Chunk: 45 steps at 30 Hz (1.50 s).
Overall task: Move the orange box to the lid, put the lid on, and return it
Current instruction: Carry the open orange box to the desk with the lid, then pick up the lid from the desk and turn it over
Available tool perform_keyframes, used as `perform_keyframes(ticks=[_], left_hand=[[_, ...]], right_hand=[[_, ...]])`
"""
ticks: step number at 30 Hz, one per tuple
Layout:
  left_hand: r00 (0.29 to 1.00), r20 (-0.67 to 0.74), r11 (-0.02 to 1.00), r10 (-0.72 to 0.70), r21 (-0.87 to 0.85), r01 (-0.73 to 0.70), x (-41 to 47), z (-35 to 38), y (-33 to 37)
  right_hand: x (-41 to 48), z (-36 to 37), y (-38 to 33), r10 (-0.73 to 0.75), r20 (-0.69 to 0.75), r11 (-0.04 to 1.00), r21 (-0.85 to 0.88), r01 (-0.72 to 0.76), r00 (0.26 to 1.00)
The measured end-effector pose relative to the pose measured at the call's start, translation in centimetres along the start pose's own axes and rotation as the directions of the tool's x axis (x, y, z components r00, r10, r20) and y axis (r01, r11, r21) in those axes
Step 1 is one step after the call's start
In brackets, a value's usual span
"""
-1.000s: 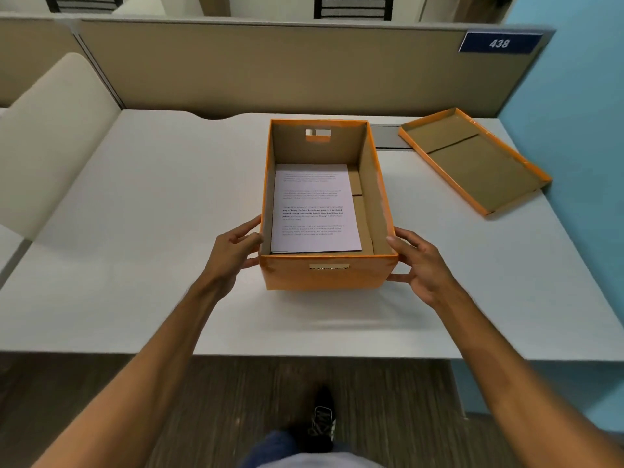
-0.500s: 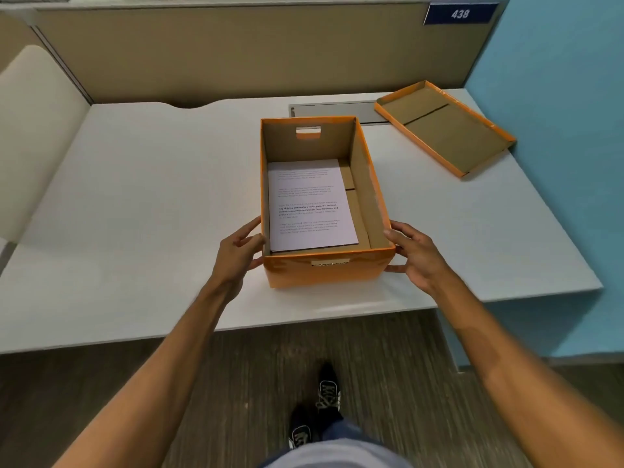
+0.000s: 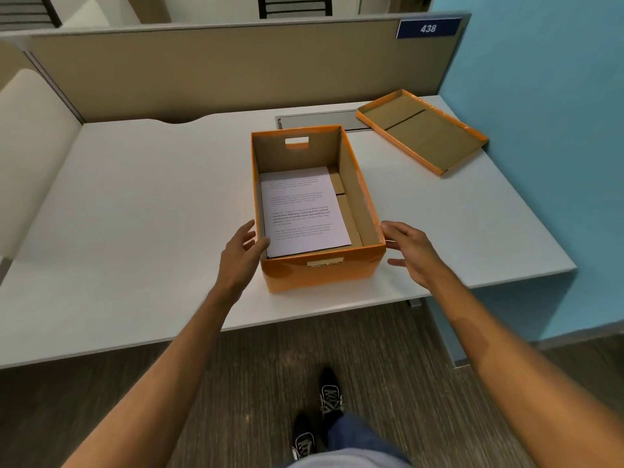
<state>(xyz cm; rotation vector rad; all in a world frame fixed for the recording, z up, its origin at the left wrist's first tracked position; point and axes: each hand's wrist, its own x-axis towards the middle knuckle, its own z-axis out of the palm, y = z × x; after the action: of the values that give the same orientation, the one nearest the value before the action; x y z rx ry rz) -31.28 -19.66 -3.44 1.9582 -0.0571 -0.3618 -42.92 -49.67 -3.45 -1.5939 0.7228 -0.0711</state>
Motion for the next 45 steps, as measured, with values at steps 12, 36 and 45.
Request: perform_keyframes(ticks=[12, 36, 45], left_hand=[[0.918, 0.045, 0.855, 0.394, 0.348, -0.384, -2.0, 6.3, 7.8], [0.950, 0.144, 0.947, 0.277, 0.126, -0.295, 4.1, 33.7, 21.6], [0.952, 0.285, 0.963, -0.113, -0.206, 0.176, 13.9, 40.5, 20.9]], right_hand=[[0.9, -5.0, -0.7, -0.271, -0.087, 0.931, -0.275, 0.238, 0.959], [14.2, -25.9, -3.4, -0.421, -0.047, 0.822, -0.441, 0.360, 0.906], [22.7, -27.1, -3.0, -0.278, -0.153, 0.902, -0.381, 0.203, 0.948]])
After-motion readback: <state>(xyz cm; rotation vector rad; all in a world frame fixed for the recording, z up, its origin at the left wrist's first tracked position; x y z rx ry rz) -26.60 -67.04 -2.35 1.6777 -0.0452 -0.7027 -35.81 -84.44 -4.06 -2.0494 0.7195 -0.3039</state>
